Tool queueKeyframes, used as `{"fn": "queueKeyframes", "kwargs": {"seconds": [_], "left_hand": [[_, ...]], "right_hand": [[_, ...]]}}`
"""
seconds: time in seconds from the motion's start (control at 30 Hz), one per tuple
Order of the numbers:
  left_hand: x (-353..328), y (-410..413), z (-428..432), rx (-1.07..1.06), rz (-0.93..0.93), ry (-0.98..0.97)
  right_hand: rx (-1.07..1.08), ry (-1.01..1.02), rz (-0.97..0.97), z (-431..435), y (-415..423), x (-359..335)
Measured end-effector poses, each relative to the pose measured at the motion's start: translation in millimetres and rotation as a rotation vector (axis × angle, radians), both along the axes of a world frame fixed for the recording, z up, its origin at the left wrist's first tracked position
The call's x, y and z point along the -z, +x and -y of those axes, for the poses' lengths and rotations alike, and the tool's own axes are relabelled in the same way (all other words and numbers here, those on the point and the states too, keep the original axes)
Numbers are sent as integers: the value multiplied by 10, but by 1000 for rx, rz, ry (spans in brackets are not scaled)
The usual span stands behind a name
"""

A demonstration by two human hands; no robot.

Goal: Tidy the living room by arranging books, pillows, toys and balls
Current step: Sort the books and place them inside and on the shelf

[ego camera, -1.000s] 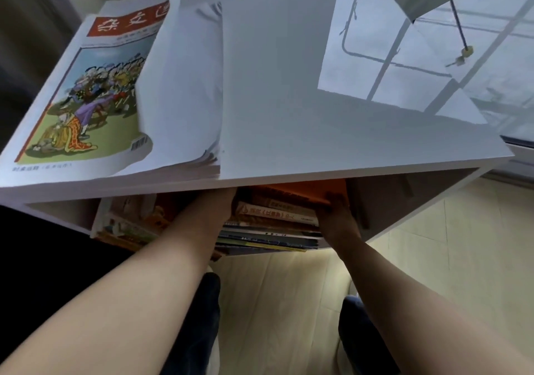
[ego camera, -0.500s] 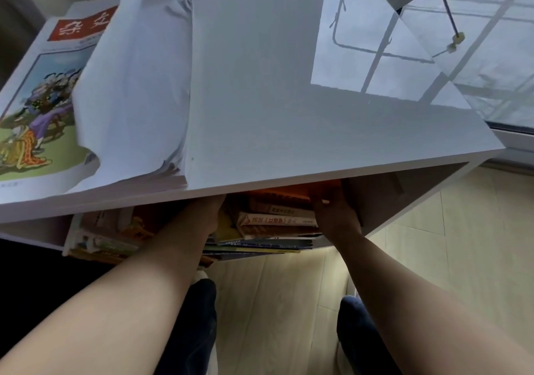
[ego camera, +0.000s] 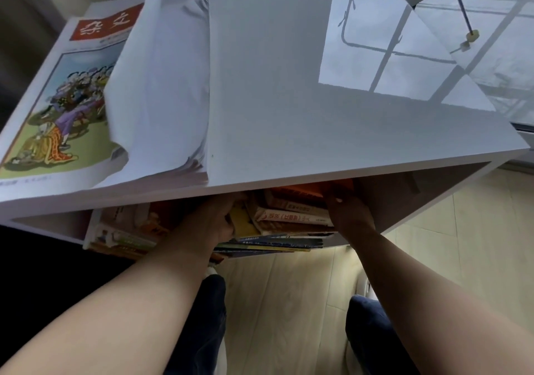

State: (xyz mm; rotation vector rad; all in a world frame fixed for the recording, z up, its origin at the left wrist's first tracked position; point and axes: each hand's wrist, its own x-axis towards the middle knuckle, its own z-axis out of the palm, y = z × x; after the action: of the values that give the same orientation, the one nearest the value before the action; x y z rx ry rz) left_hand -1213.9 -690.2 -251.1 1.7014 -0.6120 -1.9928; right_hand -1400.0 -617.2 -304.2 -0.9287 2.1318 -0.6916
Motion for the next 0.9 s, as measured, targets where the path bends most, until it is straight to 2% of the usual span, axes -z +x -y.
{"fn": "queueKeyframes", "kwargs": {"seconds": [0.2,0.37,0.57,0.9], "left_hand": [[-47,-26,-107,134,172,30],[-59,-32,-167,154,114,34],[3,-88,-197,218,309,-69],[-193,2,-34,334,398,-92]], "right_hand": [[22,-42,25,-60,16,-35],[22,-32,44,-67,-6,-36],[16,-26,58,-68,-13,18],[78,-72,311,-60,48,81]]}}
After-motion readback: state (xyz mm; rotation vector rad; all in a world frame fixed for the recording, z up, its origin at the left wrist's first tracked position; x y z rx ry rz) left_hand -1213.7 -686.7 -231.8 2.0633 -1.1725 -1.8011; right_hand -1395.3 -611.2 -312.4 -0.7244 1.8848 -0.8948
